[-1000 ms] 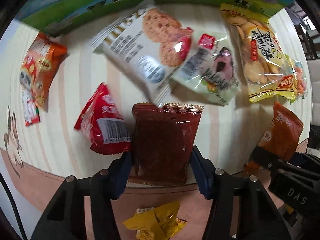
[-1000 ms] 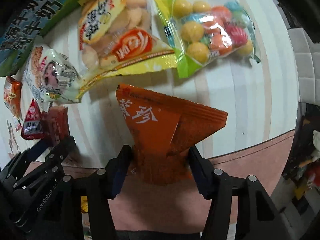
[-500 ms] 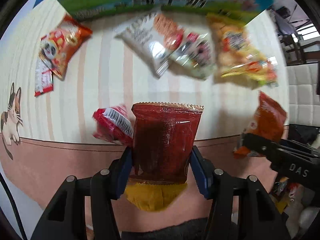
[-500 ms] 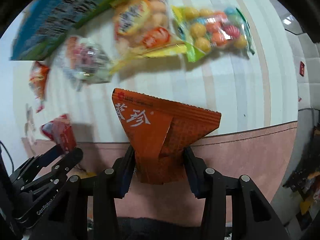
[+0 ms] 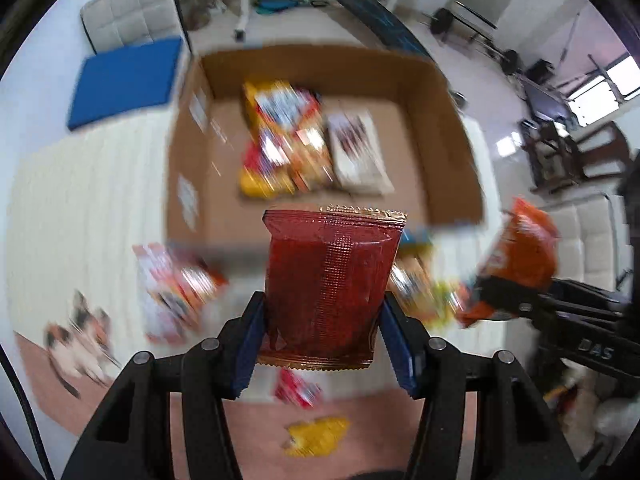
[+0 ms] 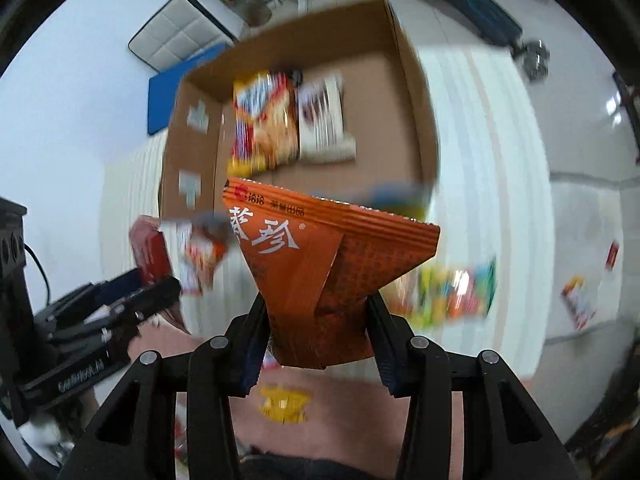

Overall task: Organize snacks
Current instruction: 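Lower both packets into the box and open both tools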

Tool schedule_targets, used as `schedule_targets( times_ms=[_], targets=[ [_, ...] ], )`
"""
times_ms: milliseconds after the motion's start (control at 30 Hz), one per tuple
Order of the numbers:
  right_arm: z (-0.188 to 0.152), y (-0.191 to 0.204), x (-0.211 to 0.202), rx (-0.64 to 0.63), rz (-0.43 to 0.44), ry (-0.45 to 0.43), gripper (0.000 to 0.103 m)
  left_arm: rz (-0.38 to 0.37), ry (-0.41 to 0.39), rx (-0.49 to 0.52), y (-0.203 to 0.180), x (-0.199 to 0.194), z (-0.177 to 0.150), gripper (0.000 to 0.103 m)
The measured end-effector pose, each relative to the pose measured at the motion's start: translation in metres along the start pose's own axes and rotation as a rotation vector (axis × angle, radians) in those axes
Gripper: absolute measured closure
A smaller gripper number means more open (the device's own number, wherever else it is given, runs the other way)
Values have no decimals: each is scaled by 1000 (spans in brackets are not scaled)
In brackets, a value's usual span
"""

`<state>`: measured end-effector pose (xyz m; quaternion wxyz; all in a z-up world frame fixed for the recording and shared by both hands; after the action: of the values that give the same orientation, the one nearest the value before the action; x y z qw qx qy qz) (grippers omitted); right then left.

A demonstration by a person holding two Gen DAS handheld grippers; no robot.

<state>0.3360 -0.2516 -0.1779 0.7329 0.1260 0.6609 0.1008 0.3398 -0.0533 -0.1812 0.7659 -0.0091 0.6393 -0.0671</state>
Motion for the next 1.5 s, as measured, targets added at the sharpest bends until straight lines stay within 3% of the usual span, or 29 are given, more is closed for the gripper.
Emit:
schedule_targets(
  times_ms=[100,300,567,867,900,933,967,1033,1300,1500],
  targets=[
    [49,2,-4,-19,-51,1,54,61,5,-8,15,8,45,50],
    [137,4,42,-22,-133,53,54,101,79,-74,51,49,113,50],
    [193,-7,104,-21,-205,127,54,132,183,-141,89,110,162,50],
    [221,-16,134,-10,-241,158,52,157,216,-140,93,130,177,48],
    [223,-17,134,-4,-240,162,40,159,211,-142,93,130,179,48],
    [225,-18,134,-3,-240,160,22,150,209,-137,91,130,180,44],
    [226,-17,133,-5,-226,157,21,144,206,-136,90,130,181,29],
    [226,-15,133,-9,-229,159,17,139,190,-130,88,129,186,14],
    [219,-5,121,-23,-240,122,14,88,154,-125,82,118,180,14],
    [185,17,95,-26,-167,32,14,110,41,-84,72,78,153,14]
  ],
)
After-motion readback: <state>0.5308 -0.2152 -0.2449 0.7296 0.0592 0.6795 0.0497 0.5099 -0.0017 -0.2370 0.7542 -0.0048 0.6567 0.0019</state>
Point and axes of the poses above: each gripper's, at about its wrist camera, not at the fingertips, and x roughly the way its jaws point, y to its left, z to its top, the point moved 2 cm from there along x, roughly the way its jaws point
